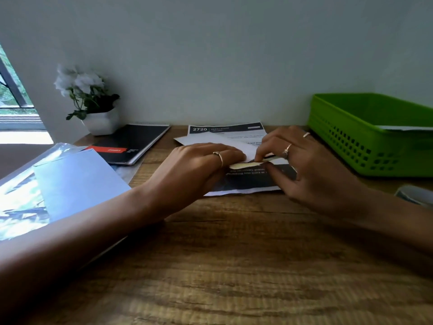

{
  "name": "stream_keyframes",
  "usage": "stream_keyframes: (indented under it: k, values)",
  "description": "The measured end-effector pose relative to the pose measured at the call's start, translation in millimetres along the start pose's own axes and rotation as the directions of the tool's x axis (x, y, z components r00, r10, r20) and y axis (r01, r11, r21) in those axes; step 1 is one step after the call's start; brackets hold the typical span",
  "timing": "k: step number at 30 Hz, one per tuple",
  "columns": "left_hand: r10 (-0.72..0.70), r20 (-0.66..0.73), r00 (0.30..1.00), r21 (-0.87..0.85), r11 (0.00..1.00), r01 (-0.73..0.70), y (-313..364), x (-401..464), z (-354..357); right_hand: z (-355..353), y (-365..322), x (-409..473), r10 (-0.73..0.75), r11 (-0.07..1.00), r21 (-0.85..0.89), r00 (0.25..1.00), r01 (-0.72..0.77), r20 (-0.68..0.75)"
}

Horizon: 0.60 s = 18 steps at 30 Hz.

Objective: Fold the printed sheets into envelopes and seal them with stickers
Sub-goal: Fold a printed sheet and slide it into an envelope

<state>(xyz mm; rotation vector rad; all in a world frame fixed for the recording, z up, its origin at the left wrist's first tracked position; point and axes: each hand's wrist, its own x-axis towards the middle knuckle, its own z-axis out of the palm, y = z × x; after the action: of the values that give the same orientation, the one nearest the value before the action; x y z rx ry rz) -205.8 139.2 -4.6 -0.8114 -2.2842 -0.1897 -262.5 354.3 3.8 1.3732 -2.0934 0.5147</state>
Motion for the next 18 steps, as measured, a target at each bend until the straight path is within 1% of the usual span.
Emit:
stream_keyframes:
  k: [2,3,4,6,8,11,14,16,18]
  values:
    - [-0.002,-0.003,1.000,0.009,1.000,0.002,-2,0,-1,-4,3,5,0.058,0.990,0.130,0.998,-0.058,0.006]
    - [-0.001,-0.008,1.000,0.011,1.000,0.001,-3,0,-2,-7,4,6,0.105,0.969,0.223,0.994,-0.106,0.015]
    - [0.003,-0.018,1.000,0.011,1.000,-0.002,-4,1,-2,-8,4,8,0.165,0.930,0.327,0.986,-0.166,0.029]
    - [0.009,-0.037,0.999,0.000,1.000,-0.009,-5,1,-1,-9,2,9,0.278,0.820,0.503,0.958,-0.274,0.068]
    - [0.026,-0.058,0.998,0.000,1.000,-0.026,-7,0,-2,-6,0,10,0.348,0.738,0.588,0.933,-0.332,0.089]
    - [0.028,-0.144,0.989,-0.016,0.999,-0.031,-8,3,-5,-1,-3,13,0.434,0.613,0.685,0.892,-0.395,0.125]
    - [-0.080,-0.247,0.966,-0.103,0.993,0.056,-6,12,-13,1,-3,21,0.506,0.400,0.827,0.847,-0.396,0.161]
    - [-0.189,-0.310,0.932,-0.163,0.976,0.144,-5,20,-20,0,-4,29,0.533,0.253,0.892,0.823,-0.376,0.195]
    - [-0.281,-0.353,0.892,-0.217,0.952,0.214,-7,26,-29,-3,-5,39,0.559,0.130,0.935,0.803,-0.331,0.207]
